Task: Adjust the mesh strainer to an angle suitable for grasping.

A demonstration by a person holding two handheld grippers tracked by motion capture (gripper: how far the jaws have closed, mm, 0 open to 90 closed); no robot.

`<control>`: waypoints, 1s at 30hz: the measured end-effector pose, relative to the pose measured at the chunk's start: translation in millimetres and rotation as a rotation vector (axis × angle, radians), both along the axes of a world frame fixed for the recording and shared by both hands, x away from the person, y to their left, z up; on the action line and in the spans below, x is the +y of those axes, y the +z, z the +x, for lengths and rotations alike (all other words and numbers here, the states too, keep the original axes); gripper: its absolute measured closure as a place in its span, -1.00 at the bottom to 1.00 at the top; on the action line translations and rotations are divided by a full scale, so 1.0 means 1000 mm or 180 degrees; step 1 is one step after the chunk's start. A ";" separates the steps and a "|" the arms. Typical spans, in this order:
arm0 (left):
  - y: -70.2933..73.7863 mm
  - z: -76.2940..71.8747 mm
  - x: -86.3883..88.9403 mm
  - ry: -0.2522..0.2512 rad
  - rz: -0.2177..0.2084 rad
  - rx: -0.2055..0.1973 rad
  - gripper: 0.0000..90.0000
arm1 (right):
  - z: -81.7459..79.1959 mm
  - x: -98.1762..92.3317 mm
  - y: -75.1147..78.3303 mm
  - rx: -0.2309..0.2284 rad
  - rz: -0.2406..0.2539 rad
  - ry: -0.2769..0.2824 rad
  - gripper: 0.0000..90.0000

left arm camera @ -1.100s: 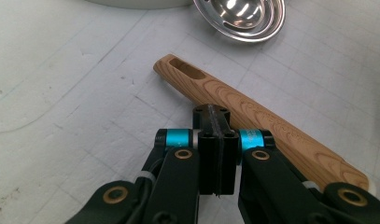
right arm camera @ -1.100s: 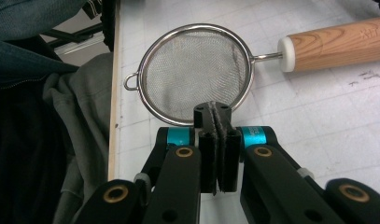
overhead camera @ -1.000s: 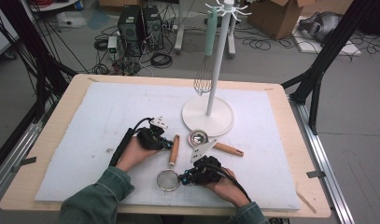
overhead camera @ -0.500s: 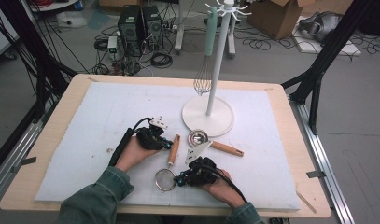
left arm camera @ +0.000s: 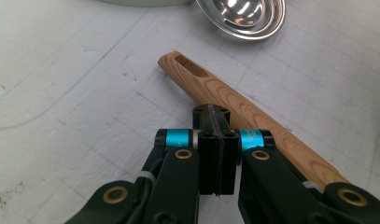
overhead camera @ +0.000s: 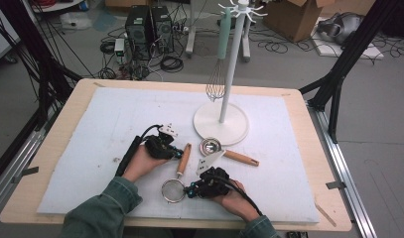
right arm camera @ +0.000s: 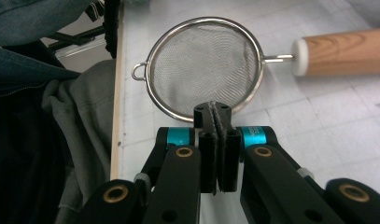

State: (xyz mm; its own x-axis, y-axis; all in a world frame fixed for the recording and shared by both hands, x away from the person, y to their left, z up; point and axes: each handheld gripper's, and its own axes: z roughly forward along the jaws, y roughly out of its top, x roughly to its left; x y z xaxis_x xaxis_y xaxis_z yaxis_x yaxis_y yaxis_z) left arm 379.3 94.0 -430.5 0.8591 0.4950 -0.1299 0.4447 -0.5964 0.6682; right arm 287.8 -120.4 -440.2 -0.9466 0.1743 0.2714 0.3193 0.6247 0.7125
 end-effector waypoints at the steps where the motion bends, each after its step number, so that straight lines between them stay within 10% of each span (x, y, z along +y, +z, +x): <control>1: 0.000 0.000 0.000 -0.0004 -0.0003 -0.0007 0.99 | 0.000 0.001 0.000 -0.0009 -0.0010 -0.0002 0.99; 30: -0.001 0.000 -0.005 -0.0088 -0.0063 0.0099 0.99 | -0.001 0.012 0.001 0.0007 -0.0015 0.0051 0.99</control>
State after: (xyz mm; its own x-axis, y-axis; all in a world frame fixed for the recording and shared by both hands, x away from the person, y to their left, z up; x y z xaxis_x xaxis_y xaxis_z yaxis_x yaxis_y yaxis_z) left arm 379.0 88.9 -431.3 0.8679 0.4681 -0.1665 0.4490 -0.5955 0.6662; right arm 286.9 -108.5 -438.9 -0.9486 0.1605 0.2726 0.3109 0.6330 0.7090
